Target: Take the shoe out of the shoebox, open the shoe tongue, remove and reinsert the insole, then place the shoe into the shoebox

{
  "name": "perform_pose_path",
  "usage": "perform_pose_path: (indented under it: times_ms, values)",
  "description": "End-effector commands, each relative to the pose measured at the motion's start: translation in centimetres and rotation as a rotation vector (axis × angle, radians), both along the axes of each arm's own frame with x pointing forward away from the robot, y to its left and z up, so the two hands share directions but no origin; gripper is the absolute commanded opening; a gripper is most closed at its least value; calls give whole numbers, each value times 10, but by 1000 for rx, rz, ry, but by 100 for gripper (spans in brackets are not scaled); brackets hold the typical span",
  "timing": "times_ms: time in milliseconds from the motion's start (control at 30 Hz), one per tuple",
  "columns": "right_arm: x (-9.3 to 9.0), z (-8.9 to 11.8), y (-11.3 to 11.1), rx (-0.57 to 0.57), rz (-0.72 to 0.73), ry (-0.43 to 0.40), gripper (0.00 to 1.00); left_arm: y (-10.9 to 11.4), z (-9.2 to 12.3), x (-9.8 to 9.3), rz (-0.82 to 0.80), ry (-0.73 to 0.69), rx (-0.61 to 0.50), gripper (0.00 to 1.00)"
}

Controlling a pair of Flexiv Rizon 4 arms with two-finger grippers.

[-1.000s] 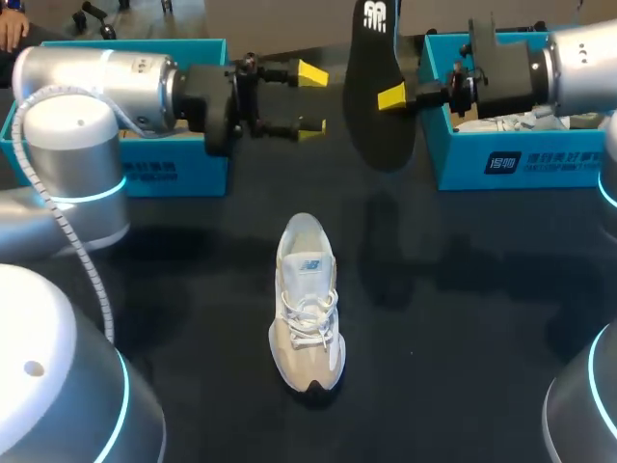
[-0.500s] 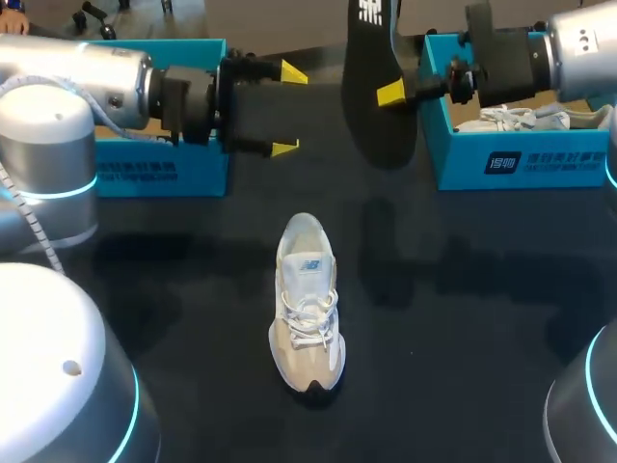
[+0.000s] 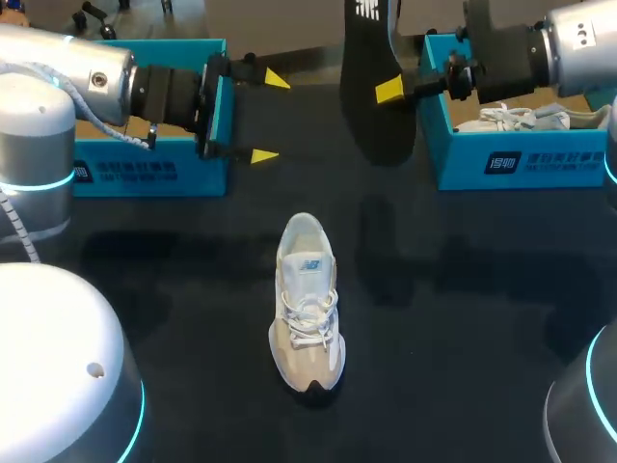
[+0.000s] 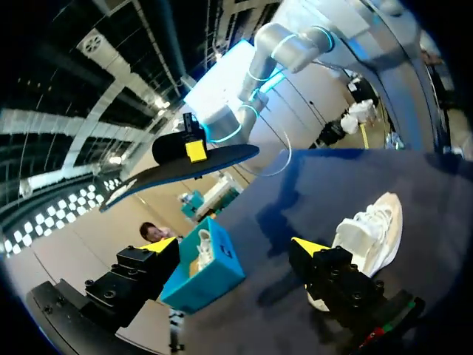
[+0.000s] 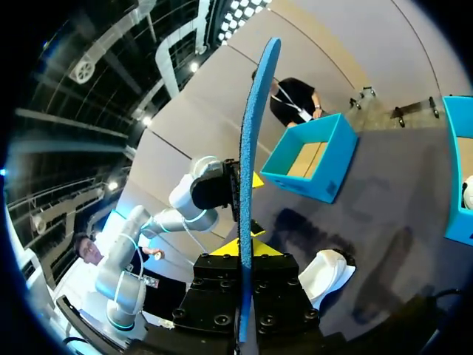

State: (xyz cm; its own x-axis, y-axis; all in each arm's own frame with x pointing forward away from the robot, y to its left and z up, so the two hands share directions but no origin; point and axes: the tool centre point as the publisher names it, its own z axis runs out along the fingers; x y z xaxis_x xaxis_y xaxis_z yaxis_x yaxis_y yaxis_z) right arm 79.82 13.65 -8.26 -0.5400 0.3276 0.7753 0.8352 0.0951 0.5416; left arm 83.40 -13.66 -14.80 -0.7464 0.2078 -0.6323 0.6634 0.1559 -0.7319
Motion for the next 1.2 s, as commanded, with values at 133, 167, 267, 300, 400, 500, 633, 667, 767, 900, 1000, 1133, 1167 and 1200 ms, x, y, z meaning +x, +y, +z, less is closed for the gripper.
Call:
perform_pose_path:
  times_ms: [133, 167, 267, 300, 400, 500, 633, 667, 767, 900, 1000, 1133, 1167, 1200]
  values:
    - [5, -10, -2, 5, 14, -160, 0, 6, -6, -12, 14, 372, 81, 100]
    - [6, -12, -2, 11, 17, -199, 0, 6, -7, -13, 24, 398, 78, 100]
    - [10, -15, -2, 30, 37, -325, 0, 6, -8, -15, 56, 484, 56, 100]
    - [12, -16, -1, 25, 33, -349, 0, 6, -8, -16, 73, 527, 47, 100]
    - [15, -21, 2, 35, 45, -407, 0, 8, -9, -19, 124, 618, 27, 100]
    - [20, -26, 5, 60, 69, -456, 0, 9, -9, -20, 145, 632, 25, 100]
    - [25, -30, 12, 78, 89, -519, 0, 9, -9, -20, 145, 632, 25, 100]
    - [26, -32, 13, 90, 101, -539, 0, 9, -9, -20, 145, 632, 25, 100]
    - [29, -37, 17, 111, 111, -584, 0, 9, -9, -20, 145, 632, 25, 100]
    - [32, -43, 23, 137, 115, -608, 0, 9, -9, -20, 145, 632, 25, 100]
    - [33, -49, 30, 154, 117, -612, 0, 9, -9, -20, 145, 632, 25, 100]
    - [35, -54, 40, 184, 121, -626, 0, 9, -9, -20, 145, 632, 25, 100]
    - [36, -56, 43, 184, 124, -624, 0, 9, -9, -20, 145, 632, 25, 100]
    - [36, -57, 45, 189, 128, -625, 0, 9, -9, -20, 145, 632, 25, 100]
